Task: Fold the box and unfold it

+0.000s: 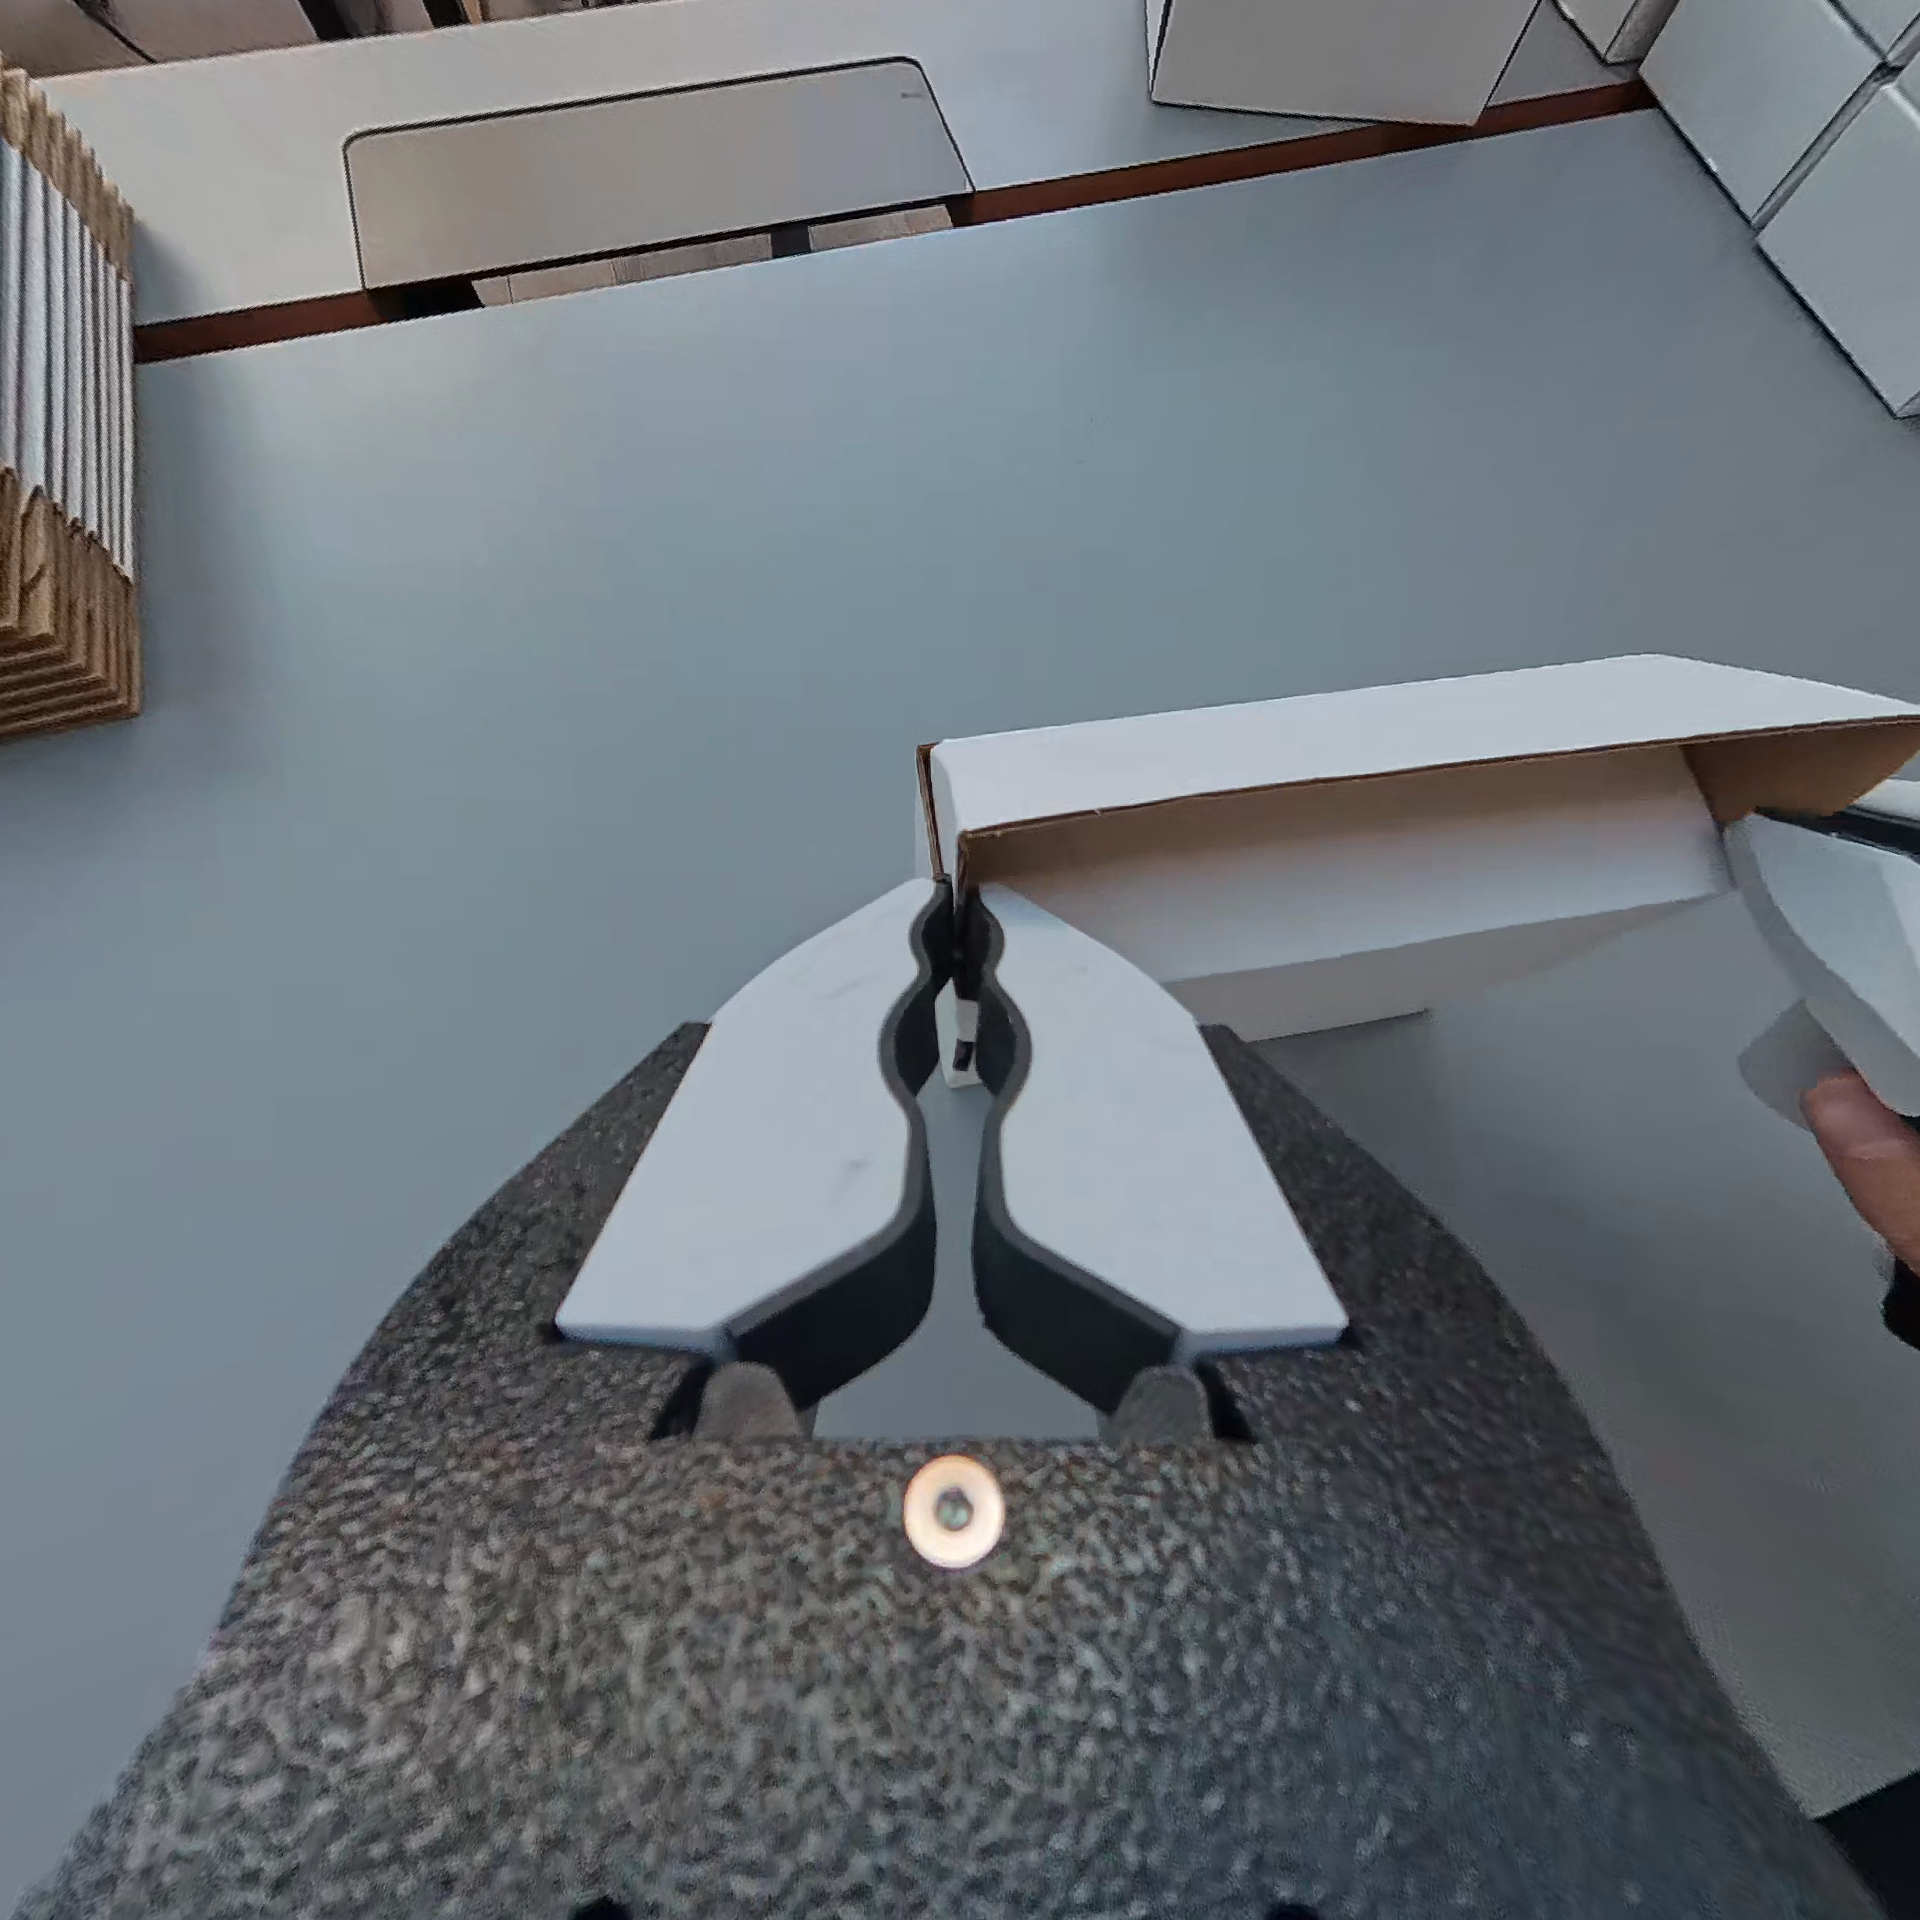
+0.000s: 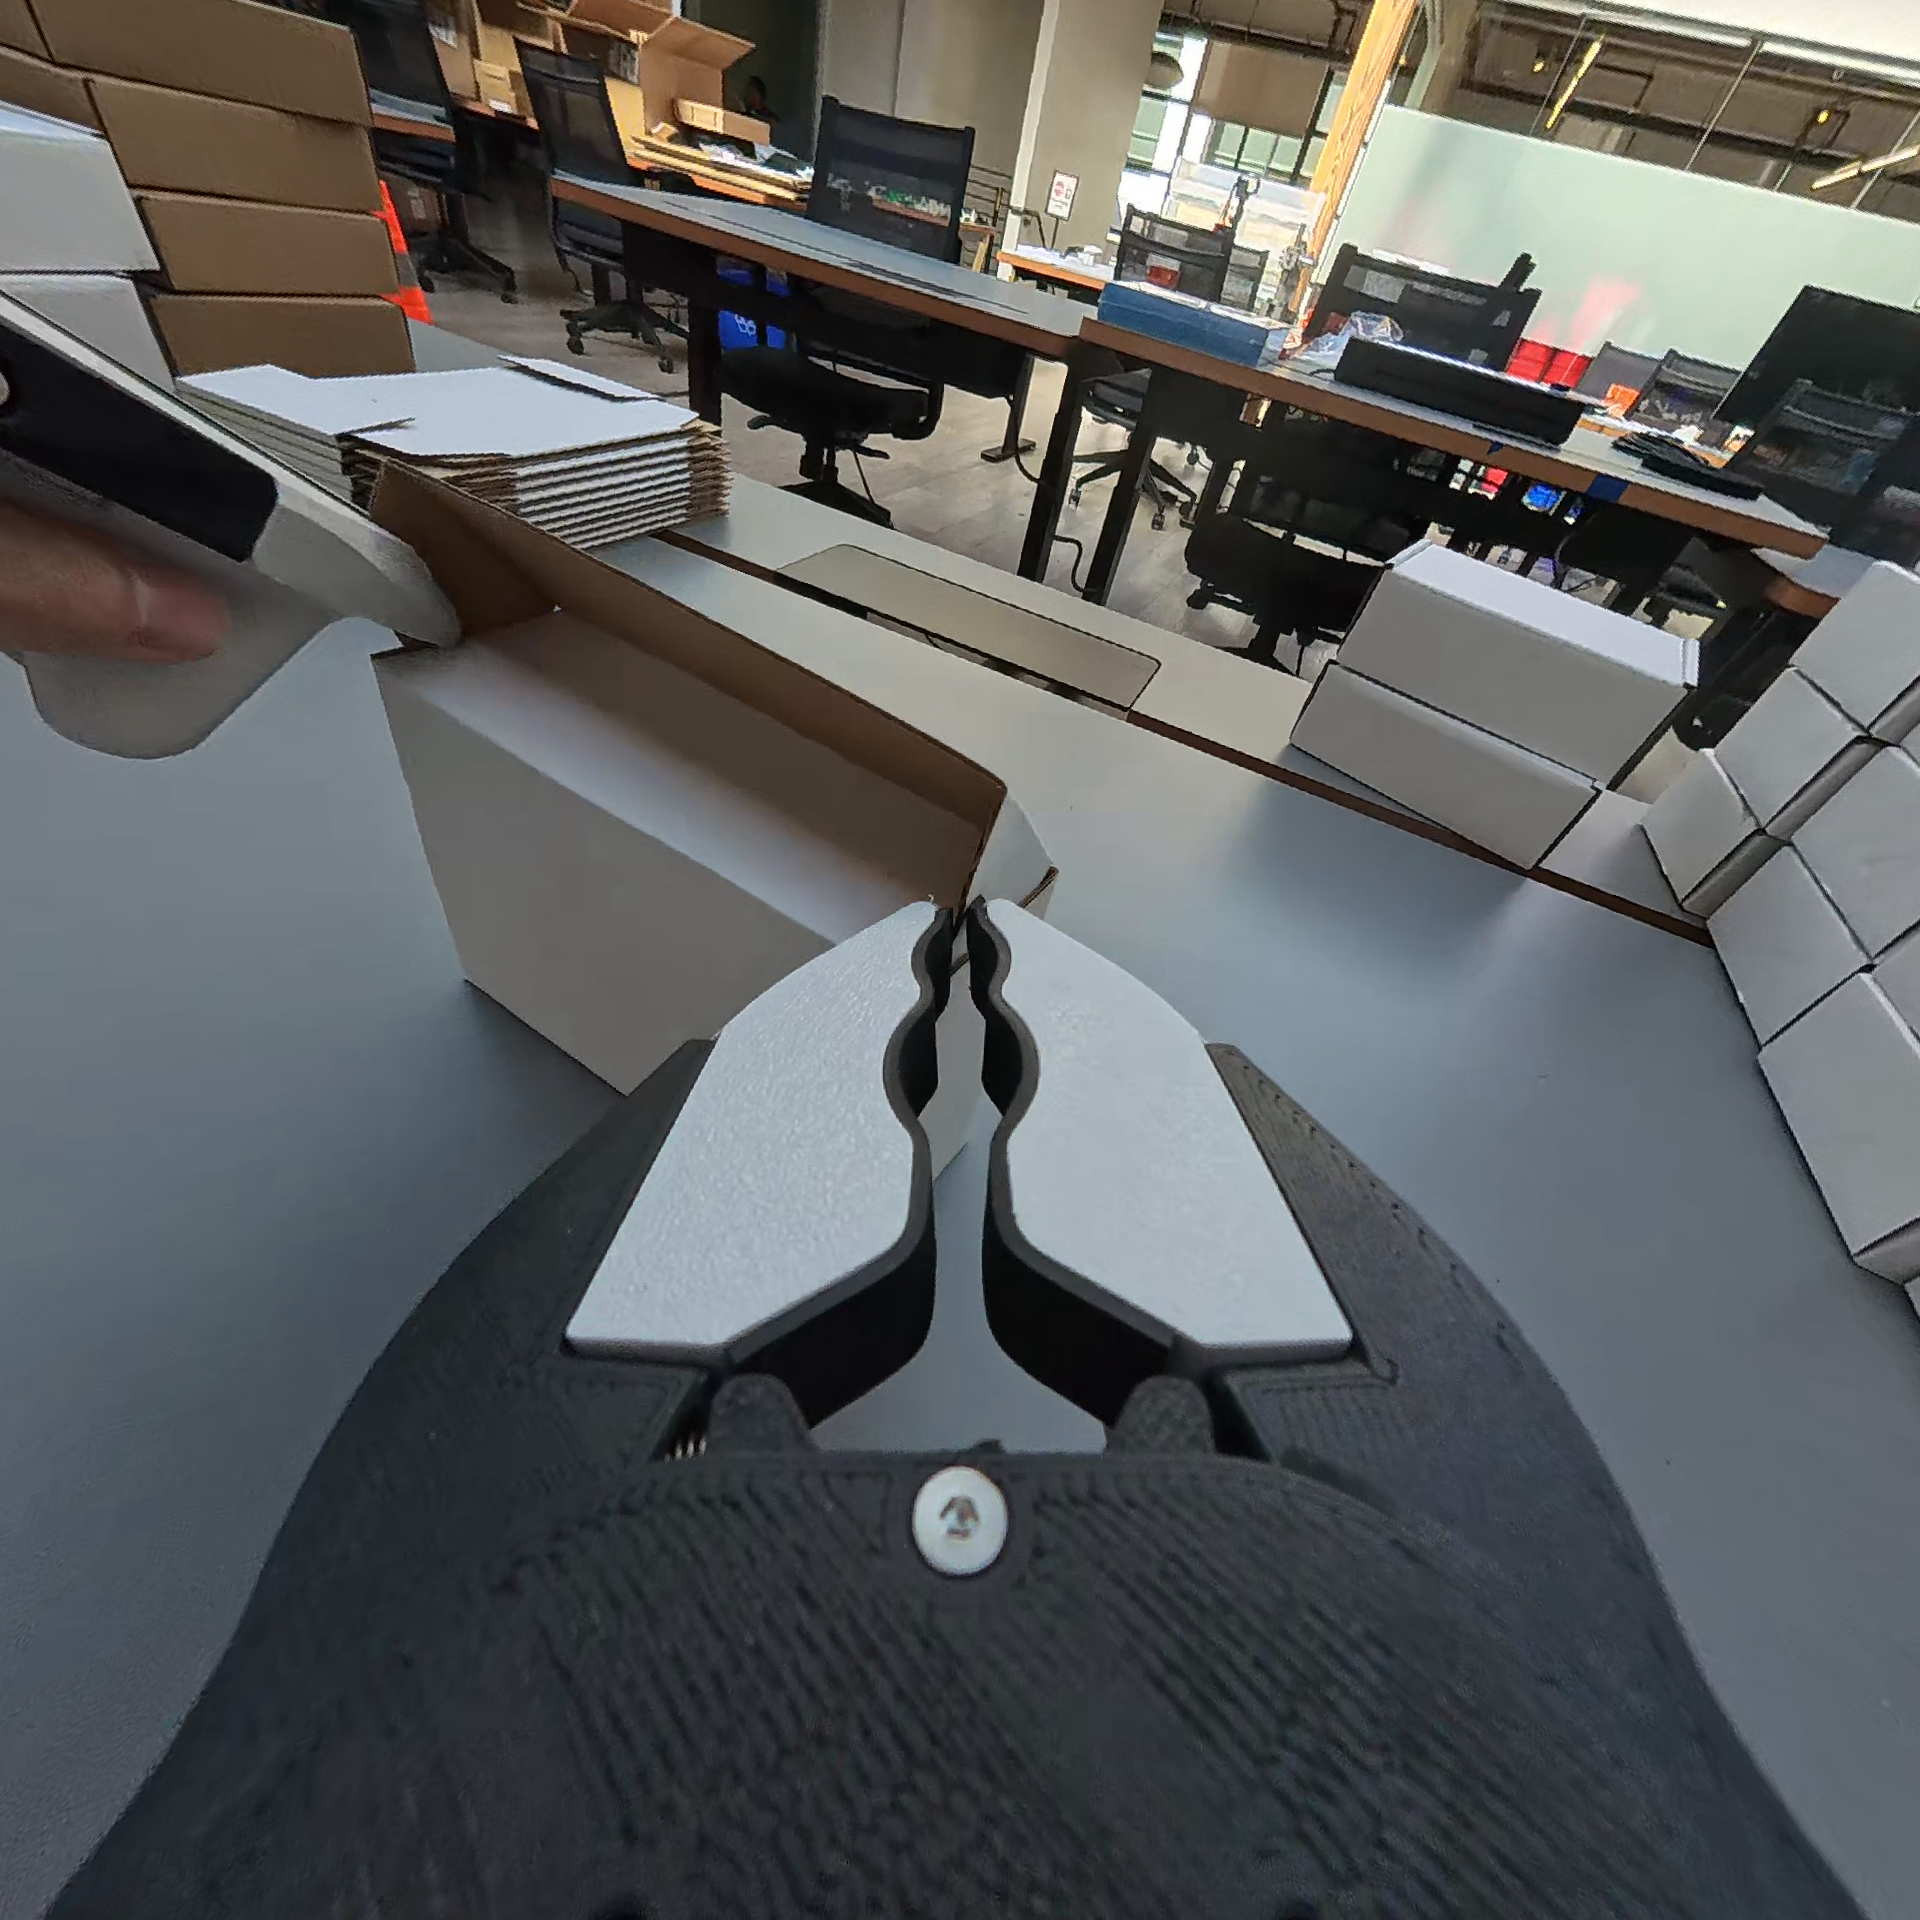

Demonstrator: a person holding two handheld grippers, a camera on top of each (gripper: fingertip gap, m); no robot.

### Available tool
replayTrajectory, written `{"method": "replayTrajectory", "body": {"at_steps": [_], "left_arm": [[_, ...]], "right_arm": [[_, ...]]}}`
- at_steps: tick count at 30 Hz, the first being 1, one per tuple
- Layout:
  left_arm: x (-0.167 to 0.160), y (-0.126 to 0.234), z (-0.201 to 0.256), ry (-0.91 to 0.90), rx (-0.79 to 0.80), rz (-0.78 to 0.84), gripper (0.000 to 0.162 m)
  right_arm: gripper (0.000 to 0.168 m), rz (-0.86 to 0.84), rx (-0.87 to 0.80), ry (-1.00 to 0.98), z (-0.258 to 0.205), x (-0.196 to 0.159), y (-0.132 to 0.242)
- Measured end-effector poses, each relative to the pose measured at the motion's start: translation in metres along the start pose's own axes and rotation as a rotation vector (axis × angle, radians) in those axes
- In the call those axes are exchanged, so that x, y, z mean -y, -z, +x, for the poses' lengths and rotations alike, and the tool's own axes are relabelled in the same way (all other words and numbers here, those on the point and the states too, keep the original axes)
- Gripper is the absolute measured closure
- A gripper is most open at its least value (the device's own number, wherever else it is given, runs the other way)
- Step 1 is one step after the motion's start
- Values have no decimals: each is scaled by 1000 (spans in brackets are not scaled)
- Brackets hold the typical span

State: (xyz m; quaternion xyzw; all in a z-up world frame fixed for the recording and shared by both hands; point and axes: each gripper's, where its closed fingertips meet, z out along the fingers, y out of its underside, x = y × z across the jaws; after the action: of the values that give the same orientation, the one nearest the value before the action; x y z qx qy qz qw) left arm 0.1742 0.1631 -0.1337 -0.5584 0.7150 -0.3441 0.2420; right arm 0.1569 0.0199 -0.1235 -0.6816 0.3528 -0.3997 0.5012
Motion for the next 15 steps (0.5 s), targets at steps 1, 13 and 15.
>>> {"method": "replayTrajectory", "body": {"at_steps": [1,13,15], "left_arm": [[0,1,0,5,-1,9,161],[1,0,0,-38,51,72,161],[1,0,0,-39,36,81,160]], "right_arm": [[165,5,16,2,-1,0,1],[168,45,120,203,18,55,3],[168,-66,154,320,13,44,-10]]}}
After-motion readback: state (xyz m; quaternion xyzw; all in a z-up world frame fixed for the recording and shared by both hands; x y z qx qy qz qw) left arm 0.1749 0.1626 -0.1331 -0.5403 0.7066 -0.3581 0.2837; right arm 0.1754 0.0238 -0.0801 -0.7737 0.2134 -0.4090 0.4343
